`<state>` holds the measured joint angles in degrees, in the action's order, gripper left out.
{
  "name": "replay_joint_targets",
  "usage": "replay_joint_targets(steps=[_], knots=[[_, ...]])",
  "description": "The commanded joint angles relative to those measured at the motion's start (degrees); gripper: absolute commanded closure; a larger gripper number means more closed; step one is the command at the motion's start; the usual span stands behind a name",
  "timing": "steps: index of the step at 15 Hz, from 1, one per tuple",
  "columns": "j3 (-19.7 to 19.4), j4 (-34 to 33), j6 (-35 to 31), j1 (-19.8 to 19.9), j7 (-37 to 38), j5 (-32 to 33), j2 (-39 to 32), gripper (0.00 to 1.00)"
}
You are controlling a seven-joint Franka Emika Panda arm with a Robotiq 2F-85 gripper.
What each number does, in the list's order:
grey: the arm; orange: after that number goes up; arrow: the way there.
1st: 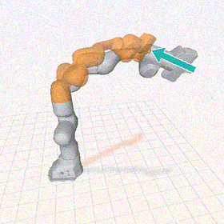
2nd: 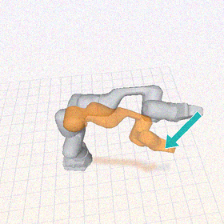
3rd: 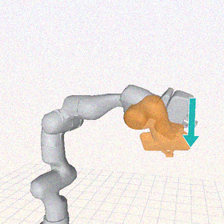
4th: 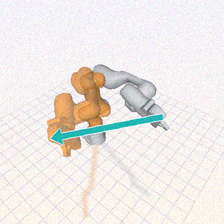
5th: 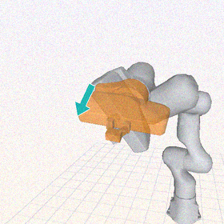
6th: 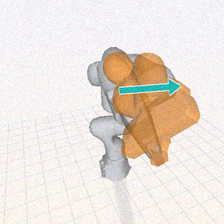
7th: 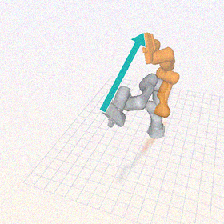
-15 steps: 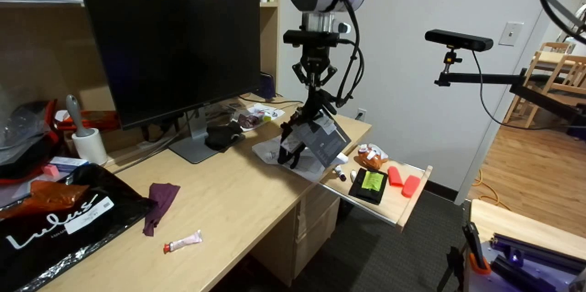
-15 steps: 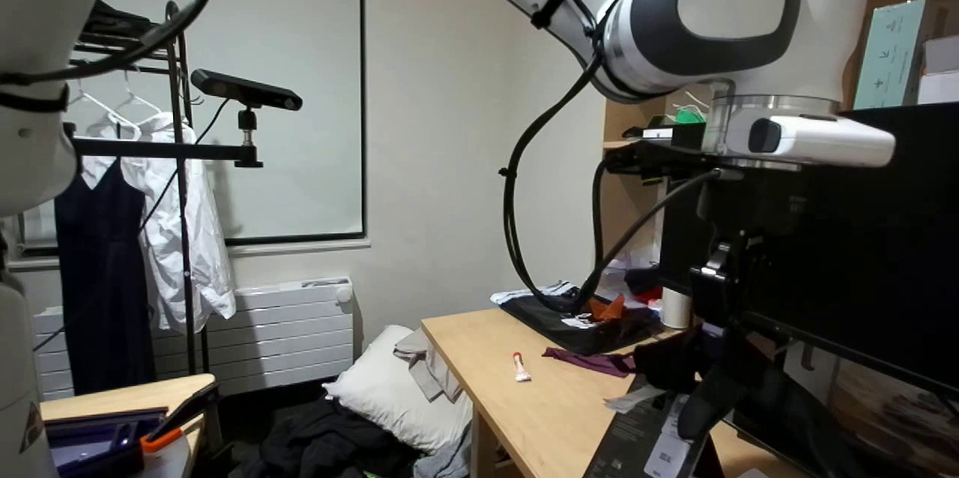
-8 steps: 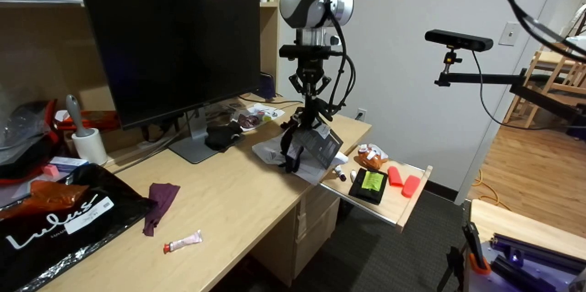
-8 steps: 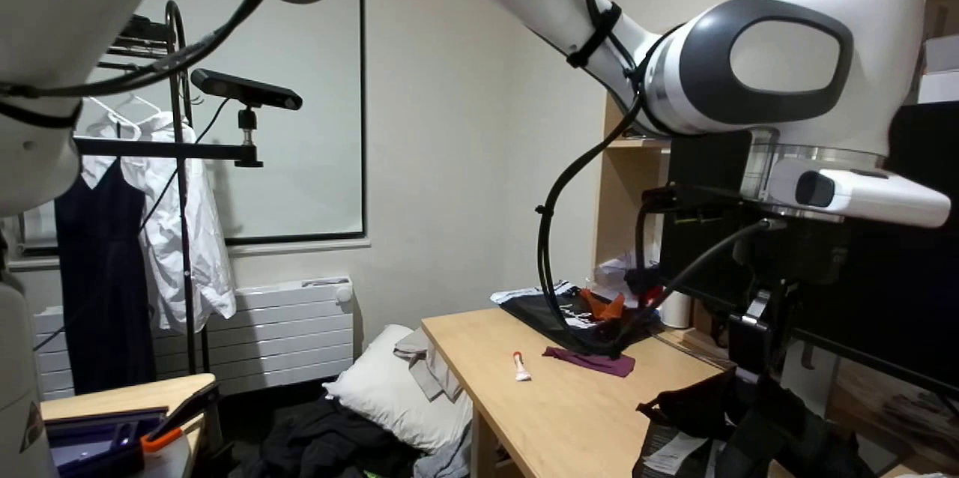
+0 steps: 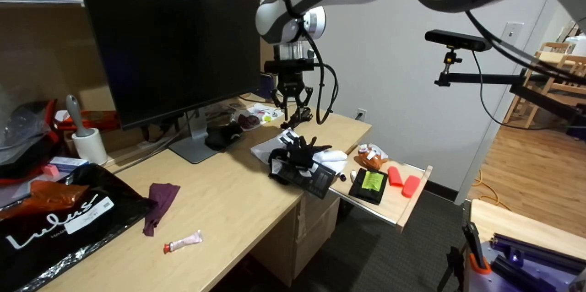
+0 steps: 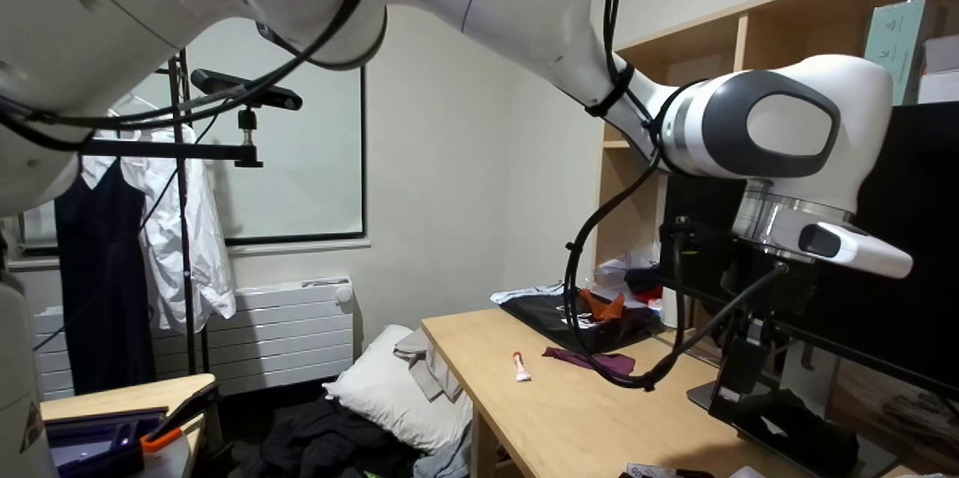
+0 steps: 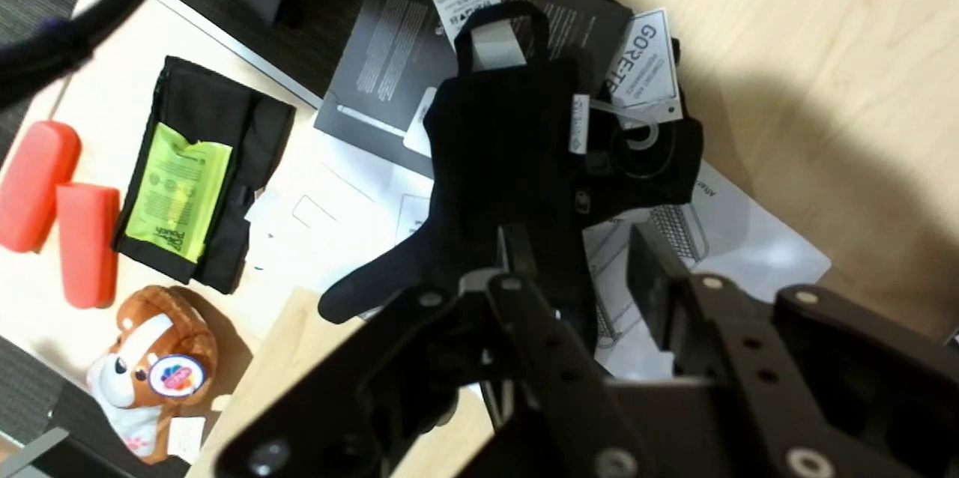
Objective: Move the black gloves to the right then move the white object to the right then move the purple cloth to the right
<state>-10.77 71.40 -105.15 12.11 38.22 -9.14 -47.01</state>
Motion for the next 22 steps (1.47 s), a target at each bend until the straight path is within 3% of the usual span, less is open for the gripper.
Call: replay_joint_targets(steps=[1,5,7,17,18,19,22], knots=[[0.89,-5.51,2.98,0.07,-5.54,0.92,-2.55,0.31],[1.09,-2.78,1.78,-3.45,-12.26,4.18,-0.31,0.05],[1.12,-0.12,-0.01,-6.51,-13.78,7.08,0.7,0.0],[3.24,10.52,-9.64,-24.83,-13.9,23.12,0.4,0.0],[3.15,11.39,-10.24,-25.96,-14.5,24.94,0.54,0.0],[3.49,7.86,-8.1,-24.73,-11.92,22.31,-1.35,0.0],[3.6,8.92,-8.48,-26.61,-11.93,24.06,-1.35,0.0]])
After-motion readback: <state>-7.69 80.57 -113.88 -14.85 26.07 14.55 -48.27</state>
